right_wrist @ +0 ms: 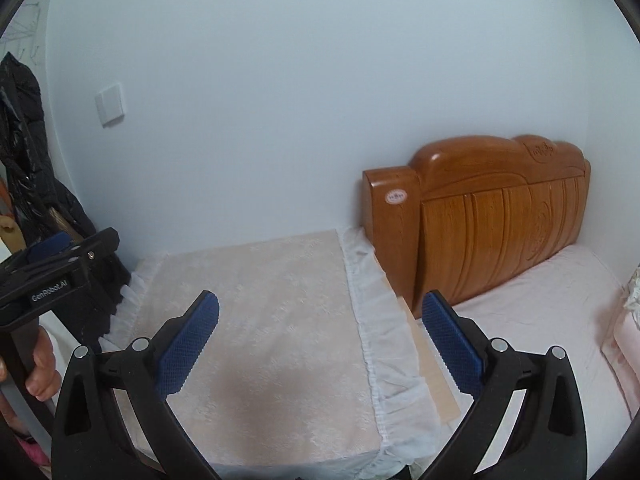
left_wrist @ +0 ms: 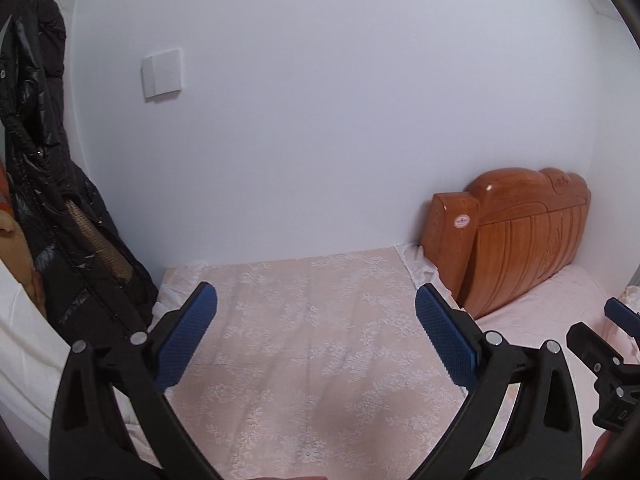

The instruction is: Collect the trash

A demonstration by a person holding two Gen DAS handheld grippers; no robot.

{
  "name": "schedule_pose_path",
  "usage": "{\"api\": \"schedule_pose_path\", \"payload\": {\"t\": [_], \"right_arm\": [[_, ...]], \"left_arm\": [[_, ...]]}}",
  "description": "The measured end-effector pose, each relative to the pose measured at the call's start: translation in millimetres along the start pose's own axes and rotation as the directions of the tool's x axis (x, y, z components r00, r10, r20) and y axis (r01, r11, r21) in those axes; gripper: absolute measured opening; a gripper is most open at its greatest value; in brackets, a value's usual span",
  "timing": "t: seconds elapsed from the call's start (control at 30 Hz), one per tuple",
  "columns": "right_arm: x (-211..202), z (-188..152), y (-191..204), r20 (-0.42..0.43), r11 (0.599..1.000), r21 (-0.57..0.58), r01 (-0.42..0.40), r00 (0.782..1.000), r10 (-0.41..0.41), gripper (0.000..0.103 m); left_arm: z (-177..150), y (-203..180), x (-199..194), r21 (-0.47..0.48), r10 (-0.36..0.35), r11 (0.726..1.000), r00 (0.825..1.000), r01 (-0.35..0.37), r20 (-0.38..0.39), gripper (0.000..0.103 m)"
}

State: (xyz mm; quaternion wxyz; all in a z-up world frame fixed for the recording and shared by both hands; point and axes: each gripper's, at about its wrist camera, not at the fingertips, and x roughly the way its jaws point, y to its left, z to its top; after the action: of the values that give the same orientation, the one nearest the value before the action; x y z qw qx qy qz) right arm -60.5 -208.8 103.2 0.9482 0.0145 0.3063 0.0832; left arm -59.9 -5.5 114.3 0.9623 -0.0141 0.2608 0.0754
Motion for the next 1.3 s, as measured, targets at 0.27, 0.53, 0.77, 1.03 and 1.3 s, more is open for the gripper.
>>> {"api": "schedule_pose_path", "payload": {"t": [0.27, 0.53, 0.77, 1.03, 1.3], "right_arm": [[9, -2, 25, -0.043, 0.998, 0.011, -0.064, 0.997, 0.065, 0.101], [27, -1, 46, -0.075, 0.998, 0.004, -0.055, 0.996, 0.055, 0.101], [31, -9, 43, -0.078, 0.999, 0.001, -0.045, 0.996, 0.045, 0.101], [31, -8, 43, -0.082, 0.999, -0.002, -0.042, 0.996, 0.041, 0.101], [31, -11, 46, -0.077, 0.999, 0.001, -0.042, 0.996, 0.042, 0.101]], "left_arm": [[-12, 26, 10, -0.026, 0.011, 1.0, 0.998, -0.012, -0.055, 0.095], [-19, 28, 17, -0.033, -0.002, 0.999, 0.997, -0.001, -0.083, 0.095], [-21, 25, 19, -0.025, -0.011, 1.0, 0.995, 0.009, -0.097, 0.095], [-21, 28, 20, -0.024, -0.015, 1.0, 0.994, 0.013, -0.105, 0.095], [-24, 30, 20, -0.026, -0.02, 1.0, 0.993, 0.017, -0.116, 0.095]]}}
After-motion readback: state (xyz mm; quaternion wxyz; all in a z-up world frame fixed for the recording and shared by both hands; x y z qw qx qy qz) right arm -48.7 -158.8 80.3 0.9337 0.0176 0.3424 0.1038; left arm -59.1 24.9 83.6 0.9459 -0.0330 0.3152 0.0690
